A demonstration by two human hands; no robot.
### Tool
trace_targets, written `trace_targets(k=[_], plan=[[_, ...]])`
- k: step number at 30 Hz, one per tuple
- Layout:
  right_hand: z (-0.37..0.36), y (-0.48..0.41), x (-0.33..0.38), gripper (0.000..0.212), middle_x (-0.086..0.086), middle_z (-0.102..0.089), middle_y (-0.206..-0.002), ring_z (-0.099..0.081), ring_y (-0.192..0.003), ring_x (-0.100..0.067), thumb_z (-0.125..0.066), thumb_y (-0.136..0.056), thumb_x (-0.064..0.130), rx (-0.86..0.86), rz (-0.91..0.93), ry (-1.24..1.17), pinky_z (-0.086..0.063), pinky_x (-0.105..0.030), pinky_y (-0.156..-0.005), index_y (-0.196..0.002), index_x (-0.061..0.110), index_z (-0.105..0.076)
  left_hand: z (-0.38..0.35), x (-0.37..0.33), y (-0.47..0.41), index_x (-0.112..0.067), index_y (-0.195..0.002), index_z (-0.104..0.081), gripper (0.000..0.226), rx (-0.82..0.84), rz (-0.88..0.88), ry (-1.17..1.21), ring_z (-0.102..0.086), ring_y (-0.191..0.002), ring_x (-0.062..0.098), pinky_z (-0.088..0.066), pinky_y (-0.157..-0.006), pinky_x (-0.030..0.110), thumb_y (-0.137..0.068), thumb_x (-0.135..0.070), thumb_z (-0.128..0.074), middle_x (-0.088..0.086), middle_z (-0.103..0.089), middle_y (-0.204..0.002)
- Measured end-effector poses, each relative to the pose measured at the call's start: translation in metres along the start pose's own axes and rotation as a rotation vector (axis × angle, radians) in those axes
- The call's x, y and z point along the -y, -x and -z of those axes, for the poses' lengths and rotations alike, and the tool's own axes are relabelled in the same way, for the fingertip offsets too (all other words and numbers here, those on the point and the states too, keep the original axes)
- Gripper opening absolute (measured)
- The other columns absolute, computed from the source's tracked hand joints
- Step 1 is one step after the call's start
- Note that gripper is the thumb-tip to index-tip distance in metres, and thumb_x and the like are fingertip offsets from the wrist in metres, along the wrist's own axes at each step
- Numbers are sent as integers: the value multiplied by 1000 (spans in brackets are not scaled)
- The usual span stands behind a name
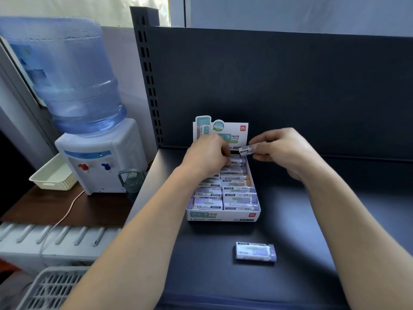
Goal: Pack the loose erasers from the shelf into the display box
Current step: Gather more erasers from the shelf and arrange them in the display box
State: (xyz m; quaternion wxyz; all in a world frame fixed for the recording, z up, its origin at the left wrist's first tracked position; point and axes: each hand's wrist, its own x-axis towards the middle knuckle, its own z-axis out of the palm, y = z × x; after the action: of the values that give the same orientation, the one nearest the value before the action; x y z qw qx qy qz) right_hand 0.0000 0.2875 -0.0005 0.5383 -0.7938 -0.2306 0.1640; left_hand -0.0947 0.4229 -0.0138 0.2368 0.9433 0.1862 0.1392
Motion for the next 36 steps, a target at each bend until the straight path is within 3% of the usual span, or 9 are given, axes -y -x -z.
trace_targets(k=[5, 10, 17, 25, 31, 36], plan=[[2, 5, 3, 13, -9, -70, -82, -66, -79, -18, -70, -77, -3, 86, 28, 31, -56, -29, -83, -80, 10, -71, -2, 2, 1, -18, -95, -73, 15, -29, -8, 36, -61, -91, 17, -51, -80, 33, -81, -19, -71, -2, -68, -94], [-6, 10, 1, 15, 4, -57, -67, -52, -63, -11, -77, -73, 3, 114, 96, 294, -44, -22, -63, -82, 12, -69, 5, 9, -2, -16, -93, -68, 16, 0, 5, 162, -55, -72, 11, -42, -61, 19, -78, -9, -71, -9, -56, -73], [-22, 15, -1, 16, 11, -57, -73, -50, -64, -1, -80, -70, 9, 62, 205, 500, -37, -14, -53, -76, 19, -69, 19, 12, 0, -22, -75, -68, 14, -32, 34, 288, -56, -69, 4, -45, -68, 20, -81, -10, -68, -11, -62, -72], [-17, 14, -2, 14, 4, -64, -80, -57, -72, -8, -73, -76, 3, 40, 217, 498, -40, -12, -56, -83, 15, -75, 26, 4, 6, -21, -77, -70, 10, -25, 22, 261, -57, -73, 2, -46, -71, 21, -83, -13, -68, -13, -63, -75], [-15, 15, -1, 10, -1, -68, -86, -60, -82, -12, -74, -76, 4, 55, 223, 540, -42, -21, -67, -80, 13, -76, 29, -5, 14, -19, -82, -71, 6, 40, 10, 179, -56, -69, 1, -44, -64, 20, -84, -15, -68, -10, -64, -76], [2, 15, 6, 13, 8, -64, -68, -53, -60, -1, -72, -76, 5, 63, 204, 430, -39, -12, -55, -79, 16, -75, 36, -17, 36, -22, -74, -70, 8, 198, -29, 134, -55, -60, -1, -43, -61, 16, -81, -17, -71, -12, -63, -66]])
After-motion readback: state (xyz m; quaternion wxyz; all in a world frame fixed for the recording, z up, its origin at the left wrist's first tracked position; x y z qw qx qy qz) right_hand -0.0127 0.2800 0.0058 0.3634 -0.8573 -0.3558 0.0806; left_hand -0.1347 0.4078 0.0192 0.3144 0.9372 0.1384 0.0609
